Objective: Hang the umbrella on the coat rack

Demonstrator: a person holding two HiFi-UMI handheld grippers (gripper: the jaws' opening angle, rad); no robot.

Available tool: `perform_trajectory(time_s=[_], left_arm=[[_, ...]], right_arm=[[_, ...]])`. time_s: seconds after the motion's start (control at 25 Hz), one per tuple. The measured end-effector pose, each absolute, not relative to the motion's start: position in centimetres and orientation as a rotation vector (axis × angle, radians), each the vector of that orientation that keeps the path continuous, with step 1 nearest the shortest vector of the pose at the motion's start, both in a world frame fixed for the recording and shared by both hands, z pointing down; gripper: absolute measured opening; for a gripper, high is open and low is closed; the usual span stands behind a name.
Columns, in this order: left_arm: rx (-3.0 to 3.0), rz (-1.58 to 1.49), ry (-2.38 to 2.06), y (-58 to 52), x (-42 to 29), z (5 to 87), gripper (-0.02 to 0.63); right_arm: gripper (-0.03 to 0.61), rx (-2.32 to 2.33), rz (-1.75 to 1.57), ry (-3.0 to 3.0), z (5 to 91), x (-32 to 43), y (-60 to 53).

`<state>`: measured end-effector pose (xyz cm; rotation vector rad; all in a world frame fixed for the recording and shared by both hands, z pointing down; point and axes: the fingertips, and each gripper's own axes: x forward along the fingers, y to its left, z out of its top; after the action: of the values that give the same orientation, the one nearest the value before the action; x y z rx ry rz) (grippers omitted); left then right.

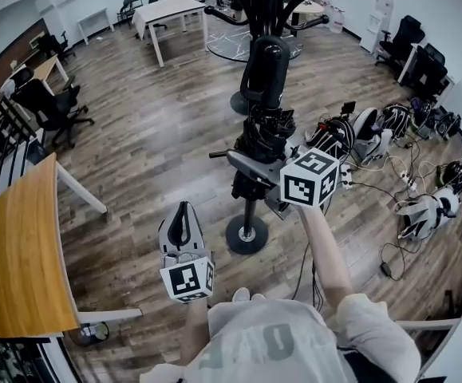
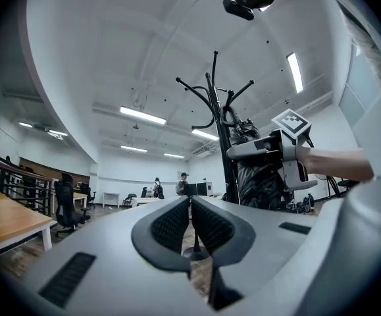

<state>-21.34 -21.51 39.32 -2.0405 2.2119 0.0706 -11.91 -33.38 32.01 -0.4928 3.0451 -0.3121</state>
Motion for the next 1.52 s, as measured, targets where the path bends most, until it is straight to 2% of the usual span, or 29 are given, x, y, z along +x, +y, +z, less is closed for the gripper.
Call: perform_trajectory(time_s=[1.0, 1.52], left_arm=[[-2.046, 0.064, 2.174, -20.3, -20.9, 38.8, 0.035], [-2.045, 0.069, 2.139, -18.5, -18.8, 38.9, 0.035]], right_arm=[[0.307, -0.904, 0.003, 2.714, 33.0, -7.6, -33.9], [0.31, -1.004, -0.035, 2.715, 36.6, -4.0, -30.2]])
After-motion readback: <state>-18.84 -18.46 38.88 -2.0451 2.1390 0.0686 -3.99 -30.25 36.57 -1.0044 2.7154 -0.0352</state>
